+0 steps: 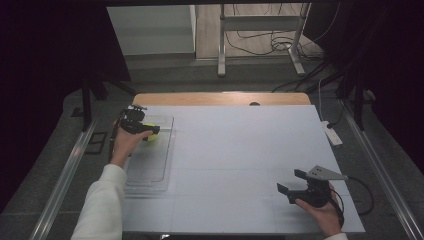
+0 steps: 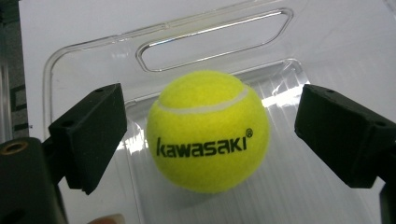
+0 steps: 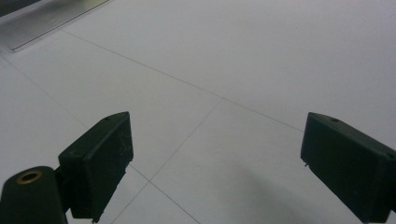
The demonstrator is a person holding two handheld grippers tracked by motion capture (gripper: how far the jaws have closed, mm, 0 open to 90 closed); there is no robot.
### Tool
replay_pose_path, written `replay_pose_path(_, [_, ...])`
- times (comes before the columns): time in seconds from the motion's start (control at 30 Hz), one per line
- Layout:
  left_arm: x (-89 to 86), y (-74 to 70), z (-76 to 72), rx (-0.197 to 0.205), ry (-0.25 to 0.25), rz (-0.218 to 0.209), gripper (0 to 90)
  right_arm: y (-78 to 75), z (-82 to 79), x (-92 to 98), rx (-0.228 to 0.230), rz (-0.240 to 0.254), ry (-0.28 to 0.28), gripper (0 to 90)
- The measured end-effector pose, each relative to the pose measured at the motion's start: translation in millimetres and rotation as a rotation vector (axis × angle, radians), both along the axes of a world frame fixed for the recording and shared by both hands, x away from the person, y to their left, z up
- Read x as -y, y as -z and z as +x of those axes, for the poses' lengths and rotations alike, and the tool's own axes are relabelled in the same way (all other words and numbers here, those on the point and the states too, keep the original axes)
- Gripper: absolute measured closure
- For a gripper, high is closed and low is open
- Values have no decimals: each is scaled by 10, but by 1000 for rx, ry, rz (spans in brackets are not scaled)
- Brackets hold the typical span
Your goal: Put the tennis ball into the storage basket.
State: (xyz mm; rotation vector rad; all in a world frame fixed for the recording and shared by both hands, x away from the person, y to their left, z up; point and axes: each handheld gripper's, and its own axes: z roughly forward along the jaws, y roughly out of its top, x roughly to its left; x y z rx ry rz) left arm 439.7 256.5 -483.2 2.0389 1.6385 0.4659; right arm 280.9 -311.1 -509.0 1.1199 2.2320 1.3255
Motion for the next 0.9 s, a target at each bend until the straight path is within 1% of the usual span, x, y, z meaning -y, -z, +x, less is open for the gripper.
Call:
replay_pose_path(0.07, [-10, -25, -35, 10, 5, -19, 105, -1, 0, 0, 1, 0, -1, 94])
replay_pose_path(0.1, [-13, -35, -51, 15, 9, -18, 105, -3, 0, 0, 2, 0, -1, 94])
replay_pose_path(0.2, [-18, -60, -103, 34, 13, -36, 105, -4, 1, 3, 3, 1, 1, 95])
replay_pose_path(0.23, [-23, -65, -113, 38, 18, -35, 105, -3, 4, 5, 3, 2, 1, 94])
replay_pose_path(0.37, [-22, -91, -175, 62, 35, -68, 106, -3, 5, 5, 3, 3, 1, 94])
replay_pose_path(0.5, [-24, -102, -223, 74, 76, -95, 106, -3, 10, 6, 2, 6, 1, 95])
replay_pose_path(0.63, [-18, -132, -266, 89, 100, -121, 108, -1, 13, 8, 0, 4, 1, 94])
replay_pose_path(0.83, [17, -209, -336, 116, 138, -134, 114, 1, 9, 27, 2, 12, 6, 95])
replay_pose_path(0.9, [33, -240, -373, 127, 152, -151, 115, 1, 3, 35, 0, 13, 7, 95])
